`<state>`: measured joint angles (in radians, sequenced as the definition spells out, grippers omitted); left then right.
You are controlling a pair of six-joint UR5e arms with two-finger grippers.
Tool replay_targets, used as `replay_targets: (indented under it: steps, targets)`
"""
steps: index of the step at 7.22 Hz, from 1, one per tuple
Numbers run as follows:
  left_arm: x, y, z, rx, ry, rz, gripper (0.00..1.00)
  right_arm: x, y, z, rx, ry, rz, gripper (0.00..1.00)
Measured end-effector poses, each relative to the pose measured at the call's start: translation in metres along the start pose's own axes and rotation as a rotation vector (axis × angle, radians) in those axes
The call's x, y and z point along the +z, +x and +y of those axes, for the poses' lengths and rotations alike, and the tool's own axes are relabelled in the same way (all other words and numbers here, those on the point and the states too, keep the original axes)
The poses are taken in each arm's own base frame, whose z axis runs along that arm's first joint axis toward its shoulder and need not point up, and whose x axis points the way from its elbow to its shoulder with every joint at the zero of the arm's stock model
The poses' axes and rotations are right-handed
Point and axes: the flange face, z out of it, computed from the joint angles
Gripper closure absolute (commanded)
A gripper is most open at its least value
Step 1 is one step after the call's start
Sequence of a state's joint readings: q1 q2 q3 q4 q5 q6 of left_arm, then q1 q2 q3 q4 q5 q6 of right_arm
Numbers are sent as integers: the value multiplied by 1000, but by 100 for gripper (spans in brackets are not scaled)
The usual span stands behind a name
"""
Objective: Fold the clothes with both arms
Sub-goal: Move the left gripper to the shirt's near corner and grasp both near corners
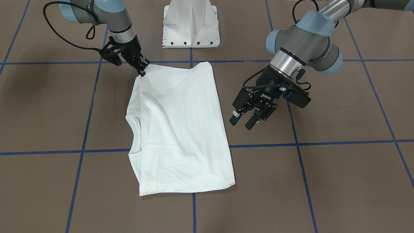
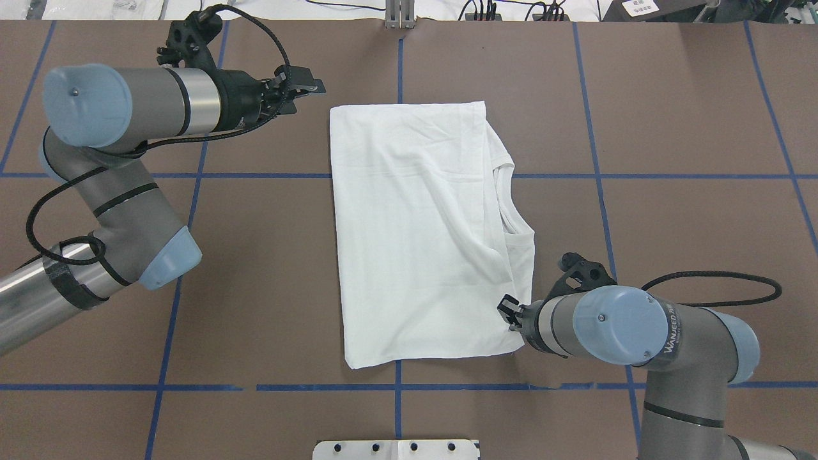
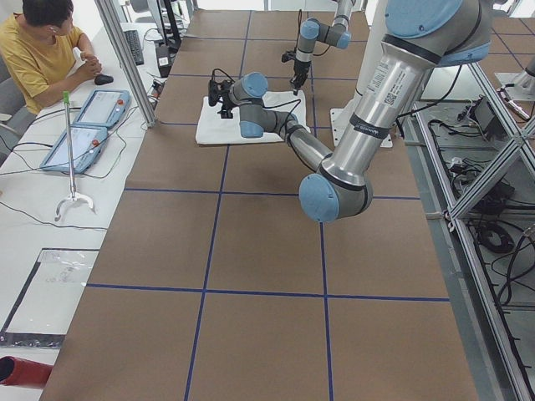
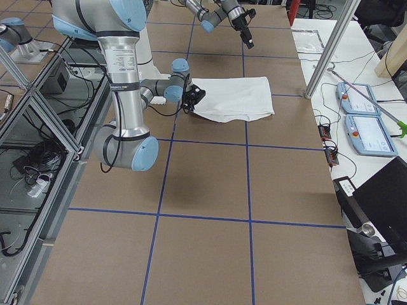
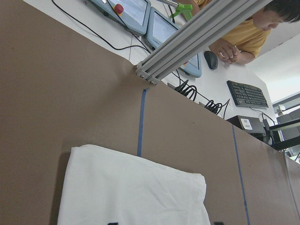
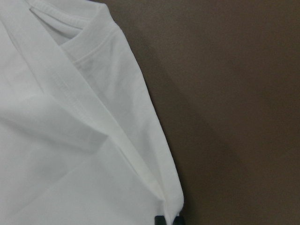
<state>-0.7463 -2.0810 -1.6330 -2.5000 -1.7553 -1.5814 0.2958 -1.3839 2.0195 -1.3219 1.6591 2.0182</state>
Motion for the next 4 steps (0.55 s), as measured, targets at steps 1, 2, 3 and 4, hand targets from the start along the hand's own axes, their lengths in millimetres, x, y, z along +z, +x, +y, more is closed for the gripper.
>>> replay_targets:
  steps: [1, 2, 3, 4]
  targets:
    - [2, 4, 31, -76, -49, -15, 26, -4, -1, 4, 6, -9, -7, 100]
    - [3, 2, 77, -161, -110, -60, 26, -12, -3, 9, 9, -20, -22, 100]
    - [-1, -9, 134, -229, -160, -107, 26, -21, -5, 11, 9, -30, -36, 100]
    - [-9, -28, 190, -273, -189, -153, 26, -27, -7, 13, 9, -37, -47, 100]
